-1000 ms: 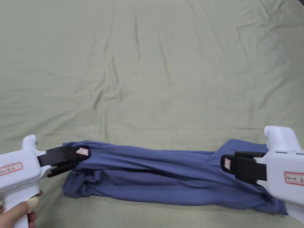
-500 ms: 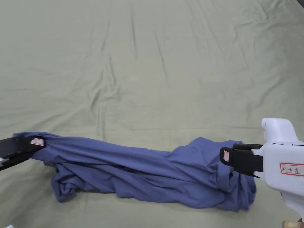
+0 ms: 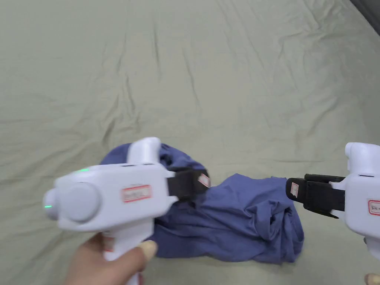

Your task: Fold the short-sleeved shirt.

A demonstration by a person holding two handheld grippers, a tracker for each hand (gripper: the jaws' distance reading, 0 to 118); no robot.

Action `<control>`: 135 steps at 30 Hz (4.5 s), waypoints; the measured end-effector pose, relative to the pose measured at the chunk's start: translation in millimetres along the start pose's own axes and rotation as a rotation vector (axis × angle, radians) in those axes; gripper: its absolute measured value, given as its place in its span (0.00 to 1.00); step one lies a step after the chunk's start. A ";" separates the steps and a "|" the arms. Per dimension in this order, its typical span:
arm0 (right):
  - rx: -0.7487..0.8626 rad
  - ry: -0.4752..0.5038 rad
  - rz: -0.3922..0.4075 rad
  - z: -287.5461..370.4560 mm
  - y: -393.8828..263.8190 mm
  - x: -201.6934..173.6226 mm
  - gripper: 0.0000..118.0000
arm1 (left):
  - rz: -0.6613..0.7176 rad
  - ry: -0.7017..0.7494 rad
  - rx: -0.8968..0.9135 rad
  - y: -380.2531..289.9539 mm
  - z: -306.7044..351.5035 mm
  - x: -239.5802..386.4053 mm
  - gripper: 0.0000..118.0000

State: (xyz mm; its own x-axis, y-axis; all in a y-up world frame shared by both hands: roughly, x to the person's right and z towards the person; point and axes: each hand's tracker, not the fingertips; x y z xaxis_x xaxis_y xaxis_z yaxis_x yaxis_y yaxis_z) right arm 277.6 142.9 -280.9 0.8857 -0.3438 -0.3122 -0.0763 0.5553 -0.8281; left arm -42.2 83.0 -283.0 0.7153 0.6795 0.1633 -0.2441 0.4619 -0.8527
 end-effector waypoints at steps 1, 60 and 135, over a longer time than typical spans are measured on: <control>0.010 -0.010 -0.005 6.5 -0.3 3.6 0.04 | -0.010 0.001 -0.045 -4.9 -22.5 0.8 0.06; 0.006 -0.010 0.026 31.6 -12.5 -10.6 0.04 | -0.270 0.087 -0.232 -90.6 -120.7 12.1 0.00; -0.088 0.082 0.021 3.4 -26.1 -14.9 0.04 | -0.174 0.088 0.003 -40.3 31.8 -3.5 0.96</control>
State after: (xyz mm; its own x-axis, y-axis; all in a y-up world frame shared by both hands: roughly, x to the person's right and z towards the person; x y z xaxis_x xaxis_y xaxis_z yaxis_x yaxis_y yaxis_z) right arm 268.0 136.1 -253.0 0.8434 -0.3953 -0.3639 -0.1376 0.4959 -0.8574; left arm -55.7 80.2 -233.5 0.8011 0.5372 0.2641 -0.1138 0.5698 -0.8138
